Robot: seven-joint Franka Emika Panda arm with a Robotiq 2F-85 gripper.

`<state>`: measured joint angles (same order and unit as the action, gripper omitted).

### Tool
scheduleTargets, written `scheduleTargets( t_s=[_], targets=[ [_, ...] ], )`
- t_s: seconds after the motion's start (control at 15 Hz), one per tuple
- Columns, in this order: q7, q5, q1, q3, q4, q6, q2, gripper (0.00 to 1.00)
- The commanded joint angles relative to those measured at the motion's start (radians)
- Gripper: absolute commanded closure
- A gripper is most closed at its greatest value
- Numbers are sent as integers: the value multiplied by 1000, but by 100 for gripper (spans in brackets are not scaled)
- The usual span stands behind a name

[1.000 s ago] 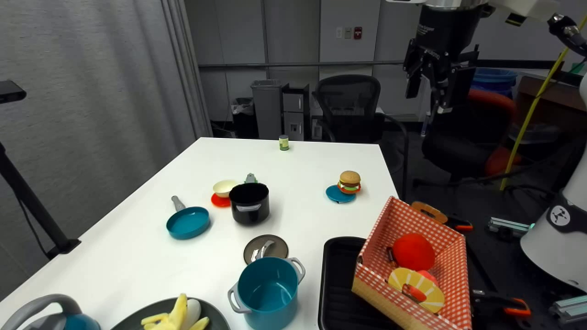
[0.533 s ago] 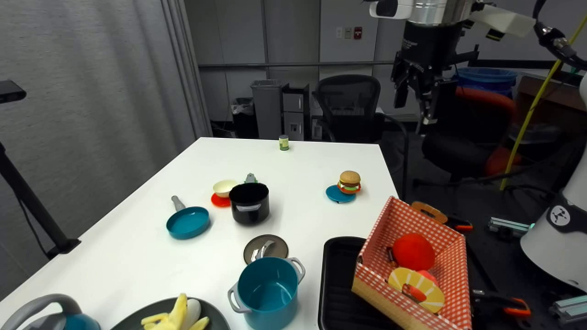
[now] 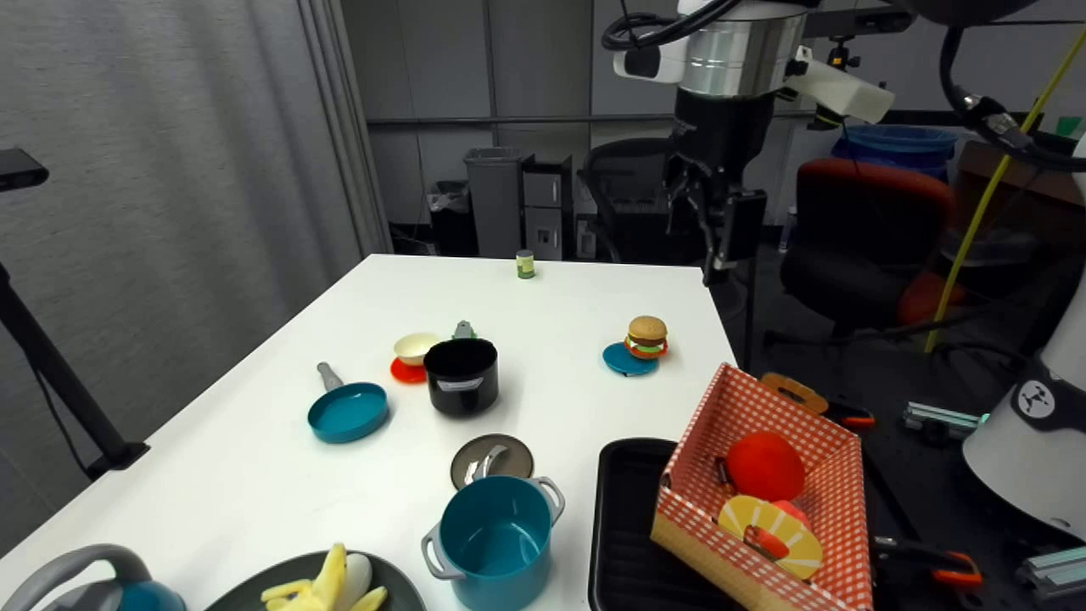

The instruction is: Place the lid on top of the blue pot

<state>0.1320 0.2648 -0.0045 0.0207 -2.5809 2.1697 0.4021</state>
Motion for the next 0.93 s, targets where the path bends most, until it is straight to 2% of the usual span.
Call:
scheduleTargets(
  t_s=[0.0, 0.4, 0.87],
  targets=[
    [-5, -17, 16, 3, 78, 44, -126, 0],
    [-74, -47, 15, 18, 232, 86, -327, 0],
    [-206, -128, 27, 22, 516, 68, -590, 0]
  ],
)
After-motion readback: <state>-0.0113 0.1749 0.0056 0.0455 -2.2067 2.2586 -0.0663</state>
